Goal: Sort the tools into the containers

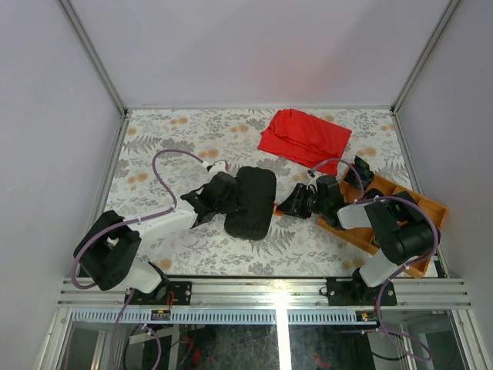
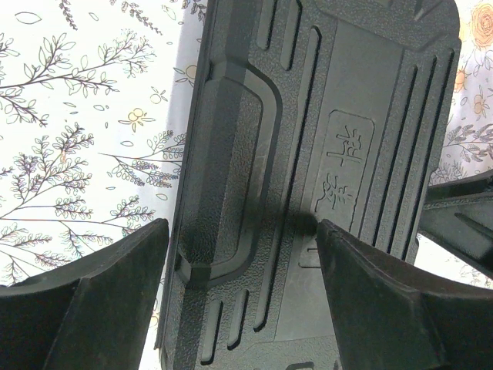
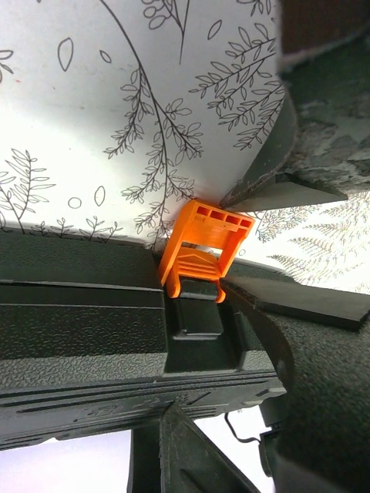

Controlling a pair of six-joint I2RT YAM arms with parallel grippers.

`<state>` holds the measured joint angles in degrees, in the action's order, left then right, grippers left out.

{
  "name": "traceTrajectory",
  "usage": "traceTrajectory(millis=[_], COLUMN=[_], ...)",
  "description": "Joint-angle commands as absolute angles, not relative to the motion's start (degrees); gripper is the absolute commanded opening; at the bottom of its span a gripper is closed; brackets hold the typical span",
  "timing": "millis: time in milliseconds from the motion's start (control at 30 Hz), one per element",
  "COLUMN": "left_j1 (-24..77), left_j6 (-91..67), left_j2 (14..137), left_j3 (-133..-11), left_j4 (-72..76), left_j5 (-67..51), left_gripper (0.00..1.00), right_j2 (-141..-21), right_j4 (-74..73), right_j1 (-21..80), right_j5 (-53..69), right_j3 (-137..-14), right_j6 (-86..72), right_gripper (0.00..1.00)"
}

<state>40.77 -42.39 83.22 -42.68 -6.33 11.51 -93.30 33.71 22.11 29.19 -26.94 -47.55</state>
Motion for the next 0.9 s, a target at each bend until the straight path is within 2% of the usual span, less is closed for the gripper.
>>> traceTrajectory(millis=[0, 467, 867], left_j1=[41.13, 41.13, 41.15], left_j6=[-40.17, -40.17, -40.17], left_j2=[87.33, 87.36, 87.80], left_j3=[-40.07, -39.99, -40.07], left_j4=[-17.58, -17.40, -17.09], left_j5=[11.64, 11.38, 11.10], left_gripper=[0.75, 0.74, 0.74], right_j2=[-92.53, -90.85, -89.64], right_j4=[40.68, 53.06, 52.79], right_j1=[22.20, 21.45, 21.27], right_j5=[32.20, 33.13, 32.30], right_j3=[-26.28, -21.62, -21.44], right_j6=[-49.86, -55.41, -55.06], right_gripper=[0.45, 0.36, 0.34])
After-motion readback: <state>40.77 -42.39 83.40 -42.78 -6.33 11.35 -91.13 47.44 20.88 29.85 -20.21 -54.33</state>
